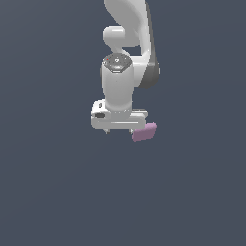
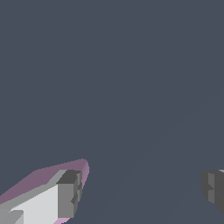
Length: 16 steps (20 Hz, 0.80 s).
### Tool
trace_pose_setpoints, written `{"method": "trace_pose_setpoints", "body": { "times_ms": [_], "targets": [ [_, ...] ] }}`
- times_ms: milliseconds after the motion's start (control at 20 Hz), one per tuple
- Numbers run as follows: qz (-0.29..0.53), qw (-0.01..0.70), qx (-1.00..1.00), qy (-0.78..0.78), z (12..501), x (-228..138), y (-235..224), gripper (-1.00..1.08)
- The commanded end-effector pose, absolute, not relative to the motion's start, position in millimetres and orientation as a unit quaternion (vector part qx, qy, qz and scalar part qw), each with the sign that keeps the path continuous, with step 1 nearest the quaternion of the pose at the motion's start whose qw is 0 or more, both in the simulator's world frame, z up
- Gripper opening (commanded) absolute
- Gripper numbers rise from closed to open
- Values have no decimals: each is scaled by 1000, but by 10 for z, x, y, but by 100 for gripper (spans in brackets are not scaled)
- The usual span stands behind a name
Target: Pick up the object and move it to a goal position.
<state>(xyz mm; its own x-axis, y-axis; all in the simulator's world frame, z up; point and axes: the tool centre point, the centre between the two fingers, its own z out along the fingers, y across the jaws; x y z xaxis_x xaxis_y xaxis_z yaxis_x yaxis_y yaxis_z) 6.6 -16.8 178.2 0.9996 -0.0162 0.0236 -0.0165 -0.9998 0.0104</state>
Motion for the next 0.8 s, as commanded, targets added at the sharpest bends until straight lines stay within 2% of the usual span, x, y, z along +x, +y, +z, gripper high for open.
{"method": "trace_pose_setpoints", "body": {
  "times_ms": [0, 750],
  "targets": [
    [11, 5, 1000, -12, 1772, 67, -234, 100],
    [10, 4, 998, -63, 1747, 23, -105, 100]
  ]
}}
